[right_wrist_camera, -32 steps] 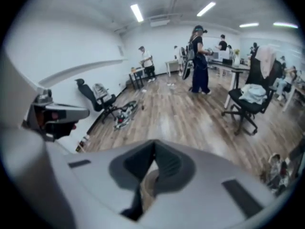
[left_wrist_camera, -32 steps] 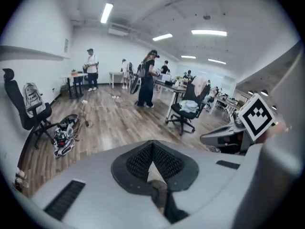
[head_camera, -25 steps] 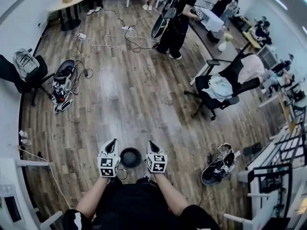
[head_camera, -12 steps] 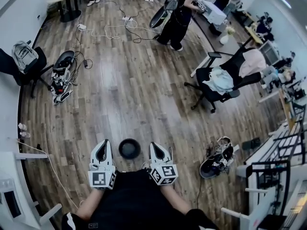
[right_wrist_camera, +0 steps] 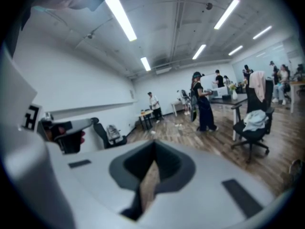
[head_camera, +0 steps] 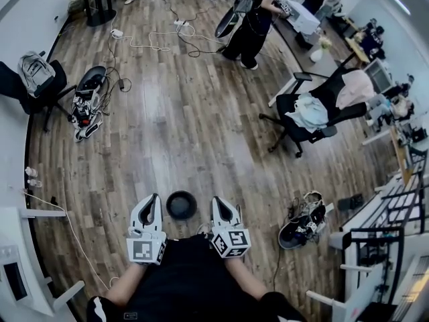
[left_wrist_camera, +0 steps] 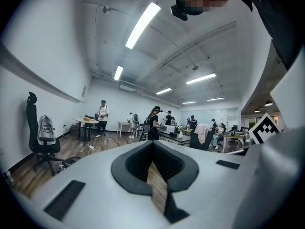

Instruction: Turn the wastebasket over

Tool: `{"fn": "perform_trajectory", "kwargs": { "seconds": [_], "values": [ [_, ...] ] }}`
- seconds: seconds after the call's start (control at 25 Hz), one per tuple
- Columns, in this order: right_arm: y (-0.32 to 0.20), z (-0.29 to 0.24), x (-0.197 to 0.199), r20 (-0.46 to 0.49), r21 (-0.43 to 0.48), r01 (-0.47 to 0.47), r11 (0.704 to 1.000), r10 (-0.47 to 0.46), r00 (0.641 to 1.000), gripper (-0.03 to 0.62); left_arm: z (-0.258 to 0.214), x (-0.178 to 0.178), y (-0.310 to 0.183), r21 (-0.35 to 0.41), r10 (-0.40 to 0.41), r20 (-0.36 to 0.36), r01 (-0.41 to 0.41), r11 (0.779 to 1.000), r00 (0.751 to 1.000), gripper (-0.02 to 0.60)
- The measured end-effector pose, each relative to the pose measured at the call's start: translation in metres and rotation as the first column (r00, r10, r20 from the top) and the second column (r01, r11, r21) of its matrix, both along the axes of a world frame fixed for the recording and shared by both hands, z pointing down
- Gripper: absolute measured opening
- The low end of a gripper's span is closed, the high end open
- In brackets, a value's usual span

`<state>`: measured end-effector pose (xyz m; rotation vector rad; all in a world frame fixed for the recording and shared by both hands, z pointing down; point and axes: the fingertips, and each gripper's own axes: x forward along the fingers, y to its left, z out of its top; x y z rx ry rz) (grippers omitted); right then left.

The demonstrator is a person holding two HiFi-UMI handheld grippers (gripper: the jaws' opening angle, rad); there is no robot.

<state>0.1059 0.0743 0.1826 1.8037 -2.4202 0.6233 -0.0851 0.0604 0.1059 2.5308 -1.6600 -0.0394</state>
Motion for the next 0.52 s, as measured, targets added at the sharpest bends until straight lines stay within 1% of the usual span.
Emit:
{"fn": "perform_trajectory", "kwargs": {
  "seconds": [0.2,0.52],
  "values": [
    [-0.0003,0.0028,-0.0017,0.010,0.001,0.000,1.000,0.000,1.000,0.032,0.0005,-0.0069,0.0010,0.000,-0.007,0.010,0.007,1.000,1.000,0.032],
    [0.0019,0.0051,-0.0054,0.016,-0.003,0.011,1.000,-0.010,1.000,0.031,0.0011,-0.0093,0.0037,-0.009,-0.020,0.001,0.020,1.000,1.000,0.032]
  ]
}}
